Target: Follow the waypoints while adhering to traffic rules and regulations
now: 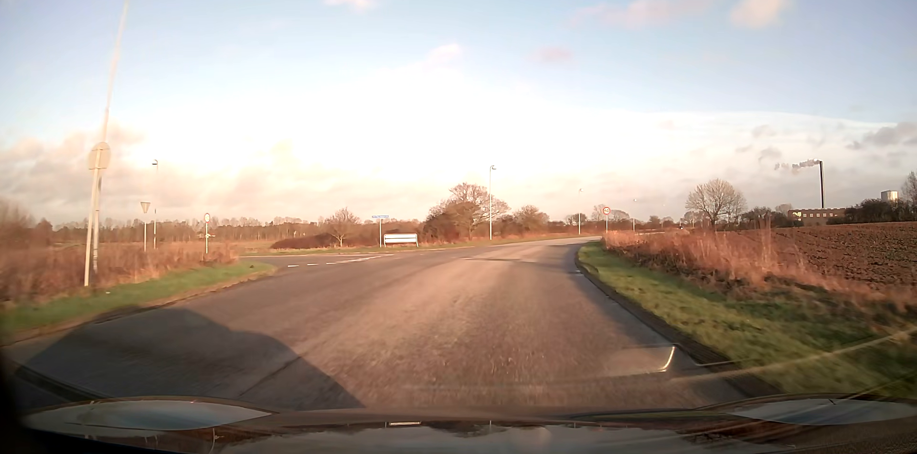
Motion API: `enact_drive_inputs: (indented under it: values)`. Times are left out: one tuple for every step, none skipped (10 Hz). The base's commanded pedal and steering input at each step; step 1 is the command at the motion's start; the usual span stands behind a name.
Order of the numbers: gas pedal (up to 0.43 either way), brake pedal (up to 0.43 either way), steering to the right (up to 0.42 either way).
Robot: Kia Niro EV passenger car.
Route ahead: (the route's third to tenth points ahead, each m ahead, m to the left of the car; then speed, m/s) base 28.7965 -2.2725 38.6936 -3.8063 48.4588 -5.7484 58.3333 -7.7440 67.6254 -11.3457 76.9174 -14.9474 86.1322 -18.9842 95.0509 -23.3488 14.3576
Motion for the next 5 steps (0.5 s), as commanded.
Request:
enact_drive_inputs:
  values:
    - [0.177, 0.000, 0.028]
    - [0.177, 0.000, 0.028]
    - [0.177, 0.000, 0.028]
    - [0.177, 0.000, 0.028]
    - [0.177, 0.000, 0.028]
